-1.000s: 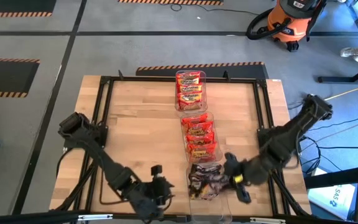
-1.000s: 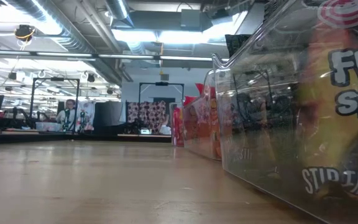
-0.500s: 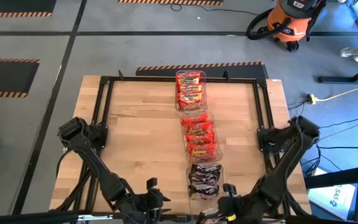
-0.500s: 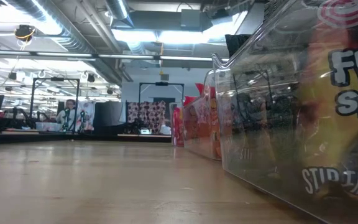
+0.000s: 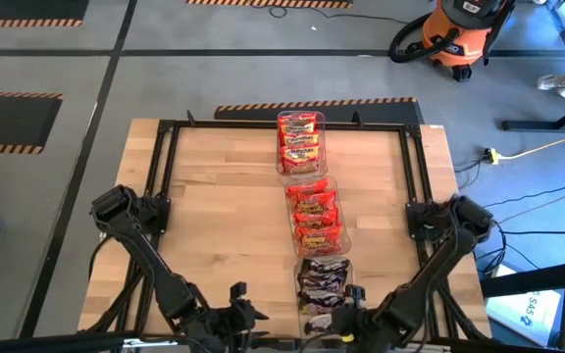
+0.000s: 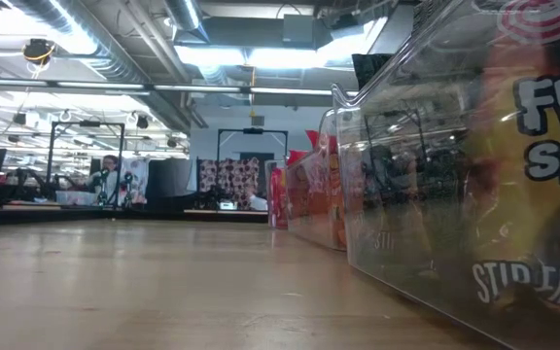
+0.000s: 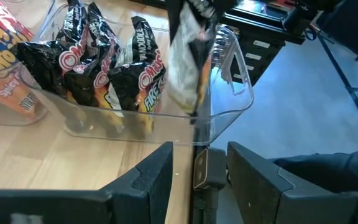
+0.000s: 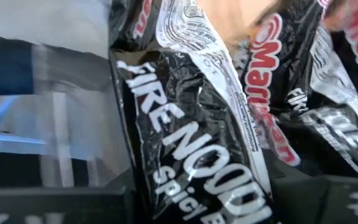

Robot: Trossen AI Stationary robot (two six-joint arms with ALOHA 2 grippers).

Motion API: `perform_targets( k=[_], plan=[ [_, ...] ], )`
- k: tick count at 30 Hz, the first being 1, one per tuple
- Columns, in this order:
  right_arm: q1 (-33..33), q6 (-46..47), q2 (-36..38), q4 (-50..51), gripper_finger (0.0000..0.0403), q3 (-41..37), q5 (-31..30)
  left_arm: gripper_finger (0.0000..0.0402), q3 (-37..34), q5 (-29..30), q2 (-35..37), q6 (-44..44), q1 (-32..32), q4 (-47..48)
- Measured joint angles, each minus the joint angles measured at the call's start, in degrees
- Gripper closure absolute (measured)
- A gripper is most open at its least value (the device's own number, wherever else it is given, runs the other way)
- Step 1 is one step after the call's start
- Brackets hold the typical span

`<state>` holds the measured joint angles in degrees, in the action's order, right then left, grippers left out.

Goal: Sort Maruchan noodles
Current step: Put the orange noodle pack into the middle transparent bin

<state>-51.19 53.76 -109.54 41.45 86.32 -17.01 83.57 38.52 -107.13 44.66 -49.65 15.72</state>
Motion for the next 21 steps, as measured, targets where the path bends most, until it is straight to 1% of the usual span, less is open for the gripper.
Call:
perform_targets(
  k=[5, 9, 15, 17, 21],
  plan=[
    [0.48, 0.46, -2.34, 0.84, 0.0283, -0.04, -0.25, 0.0257, 0.0, 0.01, 0.0, 0.0, 0.0, 0.01],
    [1.1, 0.44, -4.94, 0.59, 0.0283, -0.04, 1.99, 0.0257, 0.0, 0.01, 0.0, -0.02, 0.05, -0.02],
    [1.86, 0.72, -7.53, -1.83, 0.0279, -0.04, 0.86, 0.0257, 0.0, 0.01, 0.0, -0.02, 0.11, -0.01],
    [2.18, 1.18, -7.71, -2.03, 0.0265, -0.04, 1.69, 0.0257, 0.0, 0.01, 0.0, 0.02, 0.11, -0.01],
    [2.57, 1.48, -7.71, -1.95, 0.0218, -0.04, 3.36, 0.0257, 0.0, -0.39, 0.0, 0.15, 0.2, 0.01]
  ],
)
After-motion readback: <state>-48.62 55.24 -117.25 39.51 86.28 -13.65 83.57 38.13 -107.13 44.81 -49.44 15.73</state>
